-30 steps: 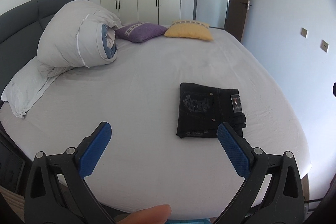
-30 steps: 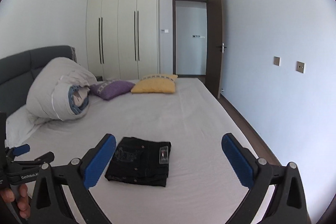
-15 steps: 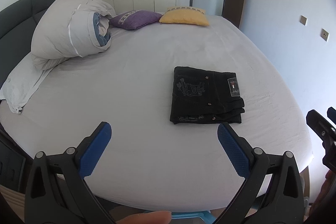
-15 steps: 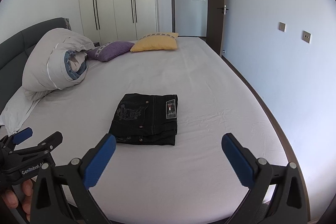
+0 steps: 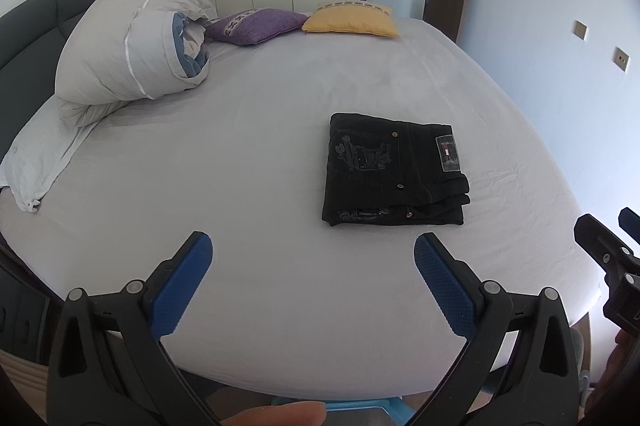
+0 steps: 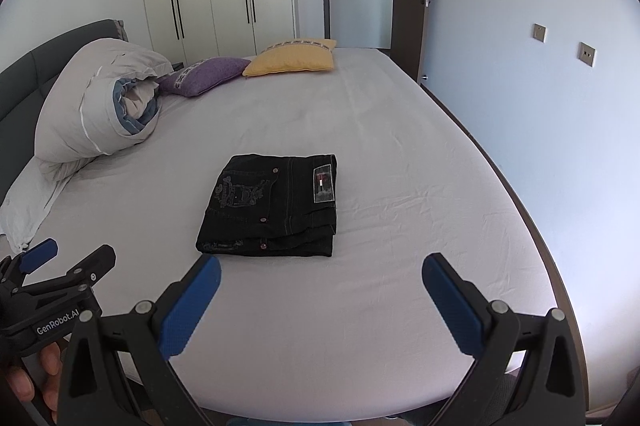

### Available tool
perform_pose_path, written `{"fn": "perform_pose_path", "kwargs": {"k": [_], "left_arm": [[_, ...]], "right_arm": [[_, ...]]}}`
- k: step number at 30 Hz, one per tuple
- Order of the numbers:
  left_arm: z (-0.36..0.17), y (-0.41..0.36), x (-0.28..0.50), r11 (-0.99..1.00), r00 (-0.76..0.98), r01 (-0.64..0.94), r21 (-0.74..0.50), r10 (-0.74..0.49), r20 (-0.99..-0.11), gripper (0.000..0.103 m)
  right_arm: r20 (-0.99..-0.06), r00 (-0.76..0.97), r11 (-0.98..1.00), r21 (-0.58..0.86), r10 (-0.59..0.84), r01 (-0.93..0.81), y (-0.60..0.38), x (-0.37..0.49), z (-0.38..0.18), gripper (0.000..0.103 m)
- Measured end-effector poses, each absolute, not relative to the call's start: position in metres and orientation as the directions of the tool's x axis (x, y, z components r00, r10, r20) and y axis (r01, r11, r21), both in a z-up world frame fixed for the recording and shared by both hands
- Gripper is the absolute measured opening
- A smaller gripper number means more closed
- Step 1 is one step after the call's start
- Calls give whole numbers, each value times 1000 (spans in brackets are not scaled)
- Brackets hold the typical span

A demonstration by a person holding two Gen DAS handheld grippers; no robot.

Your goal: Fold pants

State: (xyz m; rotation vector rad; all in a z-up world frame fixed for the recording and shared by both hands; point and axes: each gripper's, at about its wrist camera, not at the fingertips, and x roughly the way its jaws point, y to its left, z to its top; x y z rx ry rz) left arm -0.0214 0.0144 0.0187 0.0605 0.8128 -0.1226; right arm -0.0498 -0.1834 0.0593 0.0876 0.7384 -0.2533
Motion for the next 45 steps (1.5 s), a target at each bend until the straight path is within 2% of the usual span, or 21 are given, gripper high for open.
{"fn": "perform_pose_path", "kwargs": {"k": [45], "left_arm": [[6,12,-20,992,659,127,2,-83,-748,103]], "right_arm": [[-694,699,972,-10,-176,234,-180,-45,47,103]]}}
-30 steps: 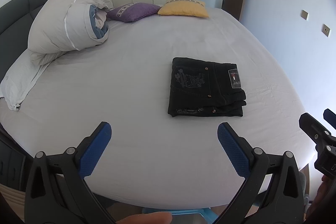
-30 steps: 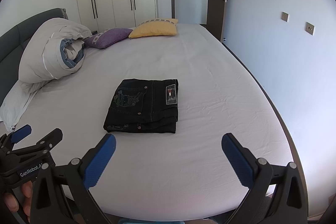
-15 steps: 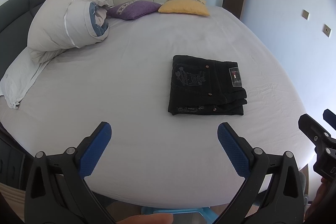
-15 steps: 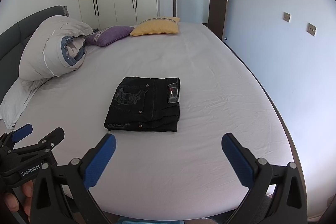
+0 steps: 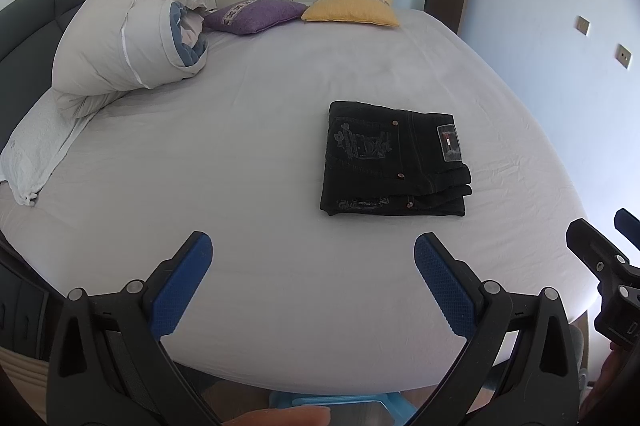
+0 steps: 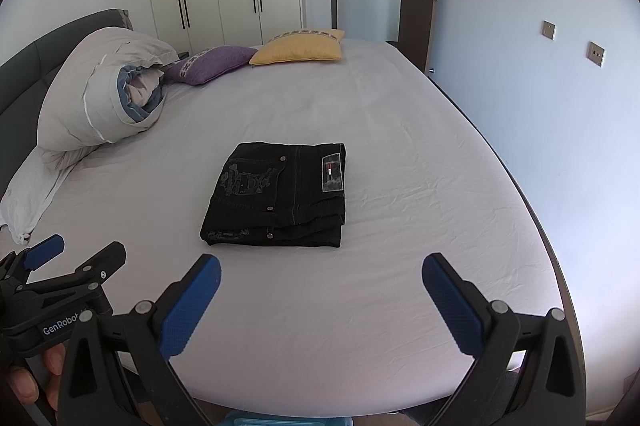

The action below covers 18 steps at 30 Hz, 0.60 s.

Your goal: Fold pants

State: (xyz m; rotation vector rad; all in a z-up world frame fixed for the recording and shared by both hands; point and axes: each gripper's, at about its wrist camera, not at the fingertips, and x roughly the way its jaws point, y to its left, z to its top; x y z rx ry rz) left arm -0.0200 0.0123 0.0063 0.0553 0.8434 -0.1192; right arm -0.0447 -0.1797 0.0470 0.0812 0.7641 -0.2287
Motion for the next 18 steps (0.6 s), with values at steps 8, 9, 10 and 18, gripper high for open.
{"fn": "perform_pose_path", "kwargs": {"k": [8,9,10,18], "left_arm": [[3,12,-21,992,654,127,1,-83,-752,103],[2,13,-21,992,655,126,1,-83,-751,103],[2,13,-21,992,654,126,1,-82,-752,103],[2,14,-21,992,653,125,-1,-83,-753,103]], "right_arm": [[-697,696,973,-9,-172,231,-177,-45,44,103],[-698,695,973,-9,-170,229,-178,-44,44,103],[-698,696,973,-9,-170,229,-178,-44,44,103],[-700,694,973,-8,-169,229,-177,-45,43,103]]}}
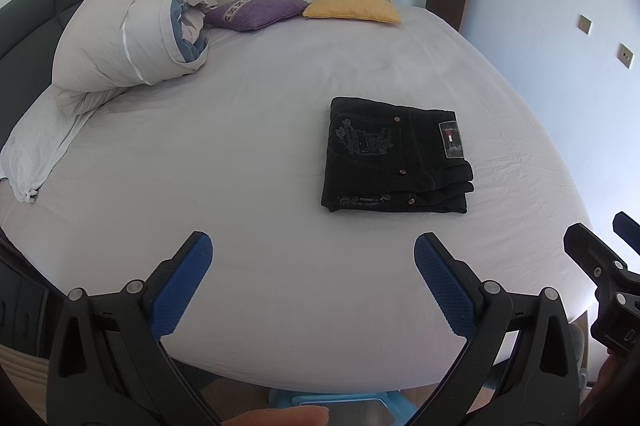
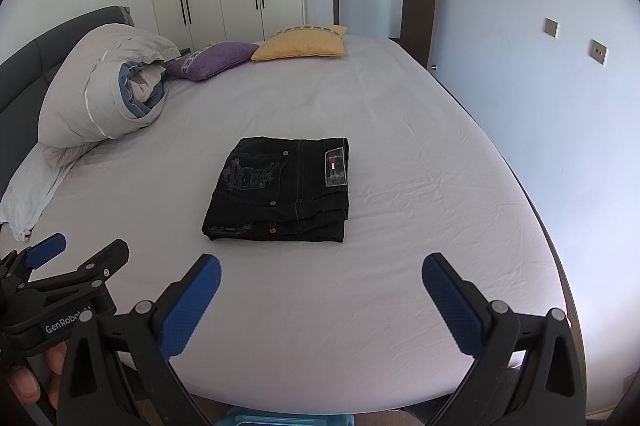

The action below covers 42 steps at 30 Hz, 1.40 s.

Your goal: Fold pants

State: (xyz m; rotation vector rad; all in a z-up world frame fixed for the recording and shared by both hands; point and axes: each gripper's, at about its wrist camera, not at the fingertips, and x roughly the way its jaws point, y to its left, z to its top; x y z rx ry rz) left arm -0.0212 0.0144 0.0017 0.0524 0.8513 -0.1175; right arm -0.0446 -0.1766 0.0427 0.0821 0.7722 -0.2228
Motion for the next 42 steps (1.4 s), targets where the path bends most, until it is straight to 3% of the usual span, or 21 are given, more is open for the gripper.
{"fn": "perform_pose_path", "kwargs": {"k": [42], "left_arm": [[-6,13,-26,992,643,130,3,-82,-761,103]], "right_arm": [[-705,690,974,-6,-164,226,-176,-46,37,103]]}}
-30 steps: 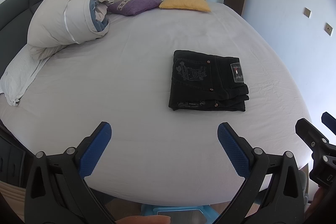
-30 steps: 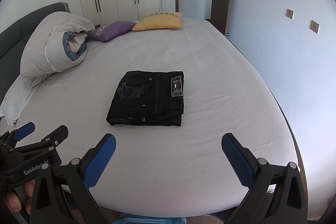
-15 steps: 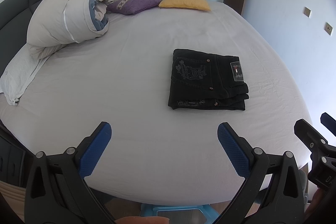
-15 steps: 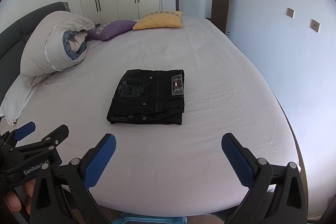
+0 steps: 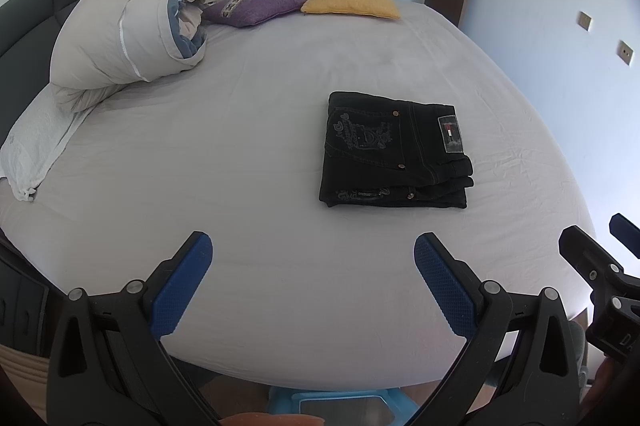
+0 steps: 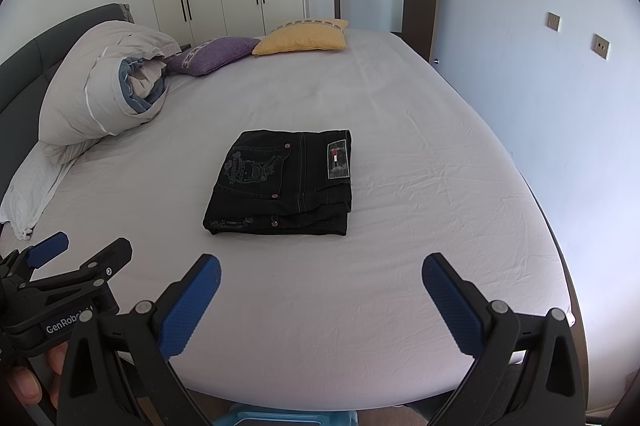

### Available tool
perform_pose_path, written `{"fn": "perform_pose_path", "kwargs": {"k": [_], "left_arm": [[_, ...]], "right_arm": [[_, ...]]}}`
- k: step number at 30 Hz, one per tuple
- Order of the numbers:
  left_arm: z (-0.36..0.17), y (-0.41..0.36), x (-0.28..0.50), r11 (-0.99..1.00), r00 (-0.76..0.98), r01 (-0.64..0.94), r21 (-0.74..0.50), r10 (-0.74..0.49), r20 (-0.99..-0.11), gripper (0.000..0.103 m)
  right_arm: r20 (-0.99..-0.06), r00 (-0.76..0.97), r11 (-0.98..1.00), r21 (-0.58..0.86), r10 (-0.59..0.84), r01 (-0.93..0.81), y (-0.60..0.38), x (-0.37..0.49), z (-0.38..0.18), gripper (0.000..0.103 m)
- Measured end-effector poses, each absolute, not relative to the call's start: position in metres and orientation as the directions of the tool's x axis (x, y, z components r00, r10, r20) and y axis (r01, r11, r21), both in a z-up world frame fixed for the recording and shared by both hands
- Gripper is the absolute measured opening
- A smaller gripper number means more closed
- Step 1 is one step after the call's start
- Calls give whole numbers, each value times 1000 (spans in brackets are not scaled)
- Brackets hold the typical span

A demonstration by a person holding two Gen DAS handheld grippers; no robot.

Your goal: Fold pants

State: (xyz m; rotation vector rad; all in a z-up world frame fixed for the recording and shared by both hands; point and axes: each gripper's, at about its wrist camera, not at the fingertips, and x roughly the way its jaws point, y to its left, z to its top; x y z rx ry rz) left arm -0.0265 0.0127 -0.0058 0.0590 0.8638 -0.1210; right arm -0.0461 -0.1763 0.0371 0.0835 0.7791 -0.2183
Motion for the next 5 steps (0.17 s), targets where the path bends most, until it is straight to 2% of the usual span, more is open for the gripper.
{"fn": "perform_pose_path", "kwargs": {"k": [5], "left_arm": [[-6,12,-25,991,646,130,26,-65,-761,103]], "right_arm": [[-707,688,974,-3,-163,228,-174,-51,31,103]]}}
